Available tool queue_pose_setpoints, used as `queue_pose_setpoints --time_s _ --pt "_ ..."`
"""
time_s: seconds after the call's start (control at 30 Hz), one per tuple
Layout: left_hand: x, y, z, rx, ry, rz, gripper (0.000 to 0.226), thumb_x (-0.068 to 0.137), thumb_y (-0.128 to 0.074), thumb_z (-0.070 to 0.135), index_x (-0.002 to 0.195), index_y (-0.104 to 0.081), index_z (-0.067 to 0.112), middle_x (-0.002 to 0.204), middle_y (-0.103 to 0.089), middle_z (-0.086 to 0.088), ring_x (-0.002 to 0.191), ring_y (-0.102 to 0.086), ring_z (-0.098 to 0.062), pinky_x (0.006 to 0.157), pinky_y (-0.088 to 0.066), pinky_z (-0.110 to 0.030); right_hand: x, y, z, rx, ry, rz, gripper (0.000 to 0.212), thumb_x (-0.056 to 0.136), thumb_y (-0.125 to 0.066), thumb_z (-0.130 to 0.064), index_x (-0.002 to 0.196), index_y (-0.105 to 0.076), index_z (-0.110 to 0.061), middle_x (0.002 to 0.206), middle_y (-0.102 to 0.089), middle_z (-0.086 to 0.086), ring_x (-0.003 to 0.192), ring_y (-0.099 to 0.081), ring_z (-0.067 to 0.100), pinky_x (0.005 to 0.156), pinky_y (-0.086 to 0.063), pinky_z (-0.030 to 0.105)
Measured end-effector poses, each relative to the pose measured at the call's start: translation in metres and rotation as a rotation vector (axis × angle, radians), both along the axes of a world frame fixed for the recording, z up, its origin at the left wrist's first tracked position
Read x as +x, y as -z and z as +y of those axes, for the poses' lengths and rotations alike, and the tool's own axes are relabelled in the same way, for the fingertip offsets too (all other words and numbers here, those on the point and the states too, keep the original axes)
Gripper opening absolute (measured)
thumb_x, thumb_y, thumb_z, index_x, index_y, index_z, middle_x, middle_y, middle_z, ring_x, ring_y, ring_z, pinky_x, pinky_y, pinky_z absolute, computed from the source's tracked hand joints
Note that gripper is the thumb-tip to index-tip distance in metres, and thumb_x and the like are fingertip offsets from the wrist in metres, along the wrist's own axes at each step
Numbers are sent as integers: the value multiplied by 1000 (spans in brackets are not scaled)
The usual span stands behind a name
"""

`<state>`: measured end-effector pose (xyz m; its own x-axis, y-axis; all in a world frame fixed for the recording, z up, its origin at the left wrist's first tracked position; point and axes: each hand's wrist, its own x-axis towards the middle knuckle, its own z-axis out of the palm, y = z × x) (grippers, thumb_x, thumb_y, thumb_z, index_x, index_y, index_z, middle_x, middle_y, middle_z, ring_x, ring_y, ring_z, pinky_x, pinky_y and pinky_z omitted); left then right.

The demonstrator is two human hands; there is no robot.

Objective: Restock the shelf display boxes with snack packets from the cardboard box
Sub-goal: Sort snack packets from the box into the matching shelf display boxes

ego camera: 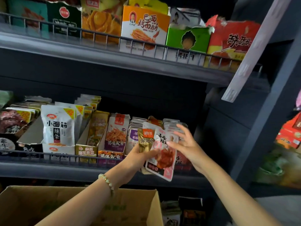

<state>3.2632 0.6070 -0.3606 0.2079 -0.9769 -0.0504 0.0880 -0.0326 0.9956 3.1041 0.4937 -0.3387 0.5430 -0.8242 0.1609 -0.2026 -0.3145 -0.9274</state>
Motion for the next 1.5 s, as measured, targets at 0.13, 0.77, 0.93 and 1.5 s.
queue_pose_setpoints --time_s 0.13,0.77,0.93,1.5 --pt "-13 -5 -18 9 17 -6 16 89 -66 20 104 -61 16 91 -75 -2 82 -71 -19 72 -54 -30 -24 -6 -26 82 -38 98 92 42 -92 -51 125 -54 -41 132 -57 2 122 -54 19 106 -43 46" --pt "31 -2 -47 43 -139 11 14 97 -52 23 108 -56 16 94 -72 -10 79 -69 -25 62 -55 -33 -23 -8 -119 -236 85 31 30 82 -70 1 103 -59 -17 96 -66 1 93 -65 19 78 -57 29" --pt "28 9 -48 50 -103 18 27 93 -57 26 115 -56 12 95 -74 -10 83 -71 -27 65 -55 -36 -11 28 -121 -195 -11 146 38 82 -71 -2 117 -60 -13 115 -64 3 102 -62 12 87 -54 26" --pt "23 1 -13 -165 -241 -112 18 96 -50 37 101 -59 23 96 -72 -6 90 -69 -19 81 -56 -37 32 -11 -14 -103 -48 -35 29 82 -73 -30 108 -62 -22 99 -71 -7 90 -66 3 82 -50 20"
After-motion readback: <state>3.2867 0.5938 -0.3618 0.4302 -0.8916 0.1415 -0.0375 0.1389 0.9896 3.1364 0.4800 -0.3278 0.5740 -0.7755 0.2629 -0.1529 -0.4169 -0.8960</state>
